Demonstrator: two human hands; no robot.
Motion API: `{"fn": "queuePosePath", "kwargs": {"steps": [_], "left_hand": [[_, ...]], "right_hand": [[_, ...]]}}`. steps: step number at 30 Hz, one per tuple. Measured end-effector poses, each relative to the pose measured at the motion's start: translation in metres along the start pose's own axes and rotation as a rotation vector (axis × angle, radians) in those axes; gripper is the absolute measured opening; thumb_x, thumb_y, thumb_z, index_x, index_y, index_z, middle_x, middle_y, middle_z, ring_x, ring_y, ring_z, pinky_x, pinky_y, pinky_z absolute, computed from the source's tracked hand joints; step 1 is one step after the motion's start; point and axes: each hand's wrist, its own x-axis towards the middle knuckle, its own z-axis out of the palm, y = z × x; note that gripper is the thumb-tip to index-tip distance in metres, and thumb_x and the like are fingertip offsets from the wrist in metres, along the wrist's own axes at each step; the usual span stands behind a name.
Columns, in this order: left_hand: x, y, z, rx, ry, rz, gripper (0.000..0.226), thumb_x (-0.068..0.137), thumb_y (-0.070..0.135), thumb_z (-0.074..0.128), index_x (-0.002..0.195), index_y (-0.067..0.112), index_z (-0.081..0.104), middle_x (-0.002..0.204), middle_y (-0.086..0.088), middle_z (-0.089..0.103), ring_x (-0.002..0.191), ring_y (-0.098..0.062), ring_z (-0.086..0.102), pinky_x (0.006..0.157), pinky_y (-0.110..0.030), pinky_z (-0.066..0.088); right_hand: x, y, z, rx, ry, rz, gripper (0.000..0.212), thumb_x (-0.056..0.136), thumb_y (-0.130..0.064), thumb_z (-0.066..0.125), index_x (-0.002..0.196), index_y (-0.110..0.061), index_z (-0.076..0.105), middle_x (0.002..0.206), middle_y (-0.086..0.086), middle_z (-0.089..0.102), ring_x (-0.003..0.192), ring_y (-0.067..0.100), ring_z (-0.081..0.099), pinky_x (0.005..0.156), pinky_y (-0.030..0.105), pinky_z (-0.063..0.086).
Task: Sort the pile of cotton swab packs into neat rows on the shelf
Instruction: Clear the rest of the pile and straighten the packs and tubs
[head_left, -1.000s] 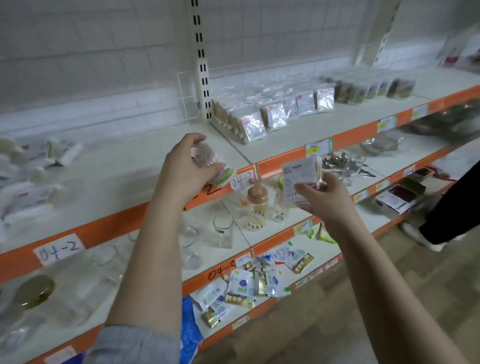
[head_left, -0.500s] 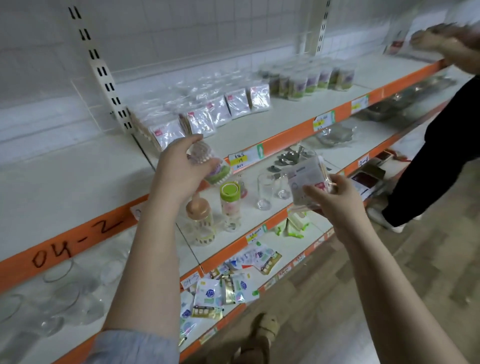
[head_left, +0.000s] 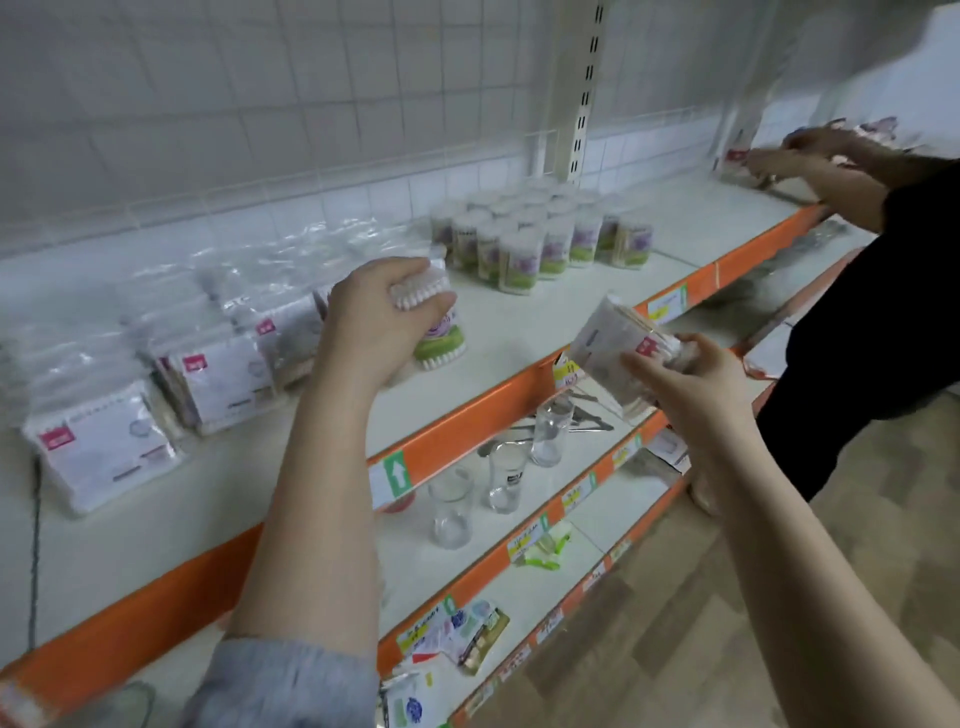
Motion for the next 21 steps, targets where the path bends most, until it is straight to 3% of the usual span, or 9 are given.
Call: {"fn": "queuePosePath", "kwargs": {"steps": [2, 5, 8, 10, 12, 16, 18, 21], "left_hand": [[0.016, 0.003, 0.015, 0.014, -0.008, -0.005, 0.044, 0.078, 0.029, 0.074, 0.12, 0.02, 0.064, 0.124, 0.003, 0.062, 0.115, -0.009, 0.054, 0.1, -0.022, 0.04], [0.034, 0.006, 0.033, 0.004, -0.036, -0.028, 0.042, 0.081, 0.027, 0.072, 0.122, 0.022, 0.063, 0.126, 0.004, 0.061, 0.111, -0.003, 0.052, 0.091, -0.014, 0.037], [0.049, 0.008, 0.05, -0.002, -0.032, -0.048, 0.036, 0.084, 0.024, 0.069, 0.119, 0.021, 0.065, 0.123, 0.006, 0.062, 0.104, 0.0, 0.051, 0.082, -0.009, 0.038], [0.058, 0.01, 0.062, 0.003, -0.015, -0.039, 0.035, 0.084, 0.023, 0.069, 0.118, 0.02, 0.065, 0.121, 0.006, 0.063, 0.102, 0.0, 0.053, 0.082, -0.009, 0.039], [0.067, 0.013, 0.076, 0.014, 0.003, -0.025, 0.034, 0.084, 0.022, 0.069, 0.118, 0.019, 0.066, 0.119, 0.006, 0.062, 0.105, -0.003, 0.054, 0.086, -0.01, 0.04], [0.084, 0.021, 0.11, 0.05, 0.031, 0.002, 0.033, 0.084, 0.018, 0.069, 0.117, 0.017, 0.066, 0.112, 0.014, 0.056, 0.101, 0.004, 0.048, 0.075, 0.009, 0.029], [0.091, 0.025, 0.13, 0.059, 0.035, 0.009, 0.033, 0.083, 0.017, 0.07, 0.116, 0.017, 0.066, 0.113, 0.013, 0.056, 0.102, 0.004, 0.048, 0.081, 0.007, 0.03], [0.097, 0.033, 0.162, 0.054, 0.029, -0.013, 0.035, 0.081, 0.013, 0.071, 0.116, 0.016, 0.067, 0.12, 0.006, 0.06, 0.109, -0.002, 0.051, 0.096, -0.01, 0.037]], "right_hand": [[0.023, 0.003, -0.001, 0.01, -0.003, -0.021, 0.016, 0.079, -0.016, 0.072, 0.089, -0.013, 0.06, 0.075, -0.001, 0.063, 0.055, -0.005, 0.058, 0.054, 0.011, 0.047], [0.052, 0.012, 0.001, 0.064, -0.021, -0.003, 0.01, 0.081, -0.013, 0.07, 0.089, -0.013, 0.064, 0.082, 0.003, 0.068, 0.066, 0.006, 0.064, 0.063, 0.021, 0.052], [0.079, 0.018, 0.002, 0.083, -0.055, -0.016, 0.007, 0.083, -0.014, 0.066, 0.086, -0.02, 0.063, 0.081, -0.002, 0.068, 0.06, -0.001, 0.063, 0.054, 0.014, 0.049], [0.1, 0.024, 0.001, 0.095, -0.06, -0.006, 0.006, 0.083, -0.019, 0.067, 0.085, -0.023, 0.063, 0.086, 0.002, 0.07, 0.067, 0.007, 0.065, 0.057, 0.022, 0.05], [0.122, 0.03, 0.0, 0.12, -0.052, 0.004, 0.009, 0.081, -0.027, 0.07, 0.088, -0.024, 0.063, 0.09, 0.004, 0.071, 0.079, 0.017, 0.068, 0.071, 0.033, 0.056], [0.166, 0.038, -0.008, 0.221, -0.054, 0.017, 0.019, 0.08, -0.031, 0.074, 0.094, -0.021, 0.064, 0.094, 0.009, 0.071, 0.081, 0.021, 0.069, 0.078, 0.039, 0.056], [0.191, 0.041, -0.015, 0.257, -0.093, -0.006, 0.016, 0.078, -0.032, 0.075, 0.086, -0.022, 0.066, 0.09, 0.006, 0.071, 0.084, 0.023, 0.069, 0.079, 0.04, 0.055], [0.228, 0.04, -0.026, 0.264, -0.197, -0.054, 0.01, 0.076, -0.026, 0.076, 0.078, -0.022, 0.068, 0.079, 0.0, 0.07, 0.076, 0.016, 0.066, 0.071, 0.032, 0.051]]}}
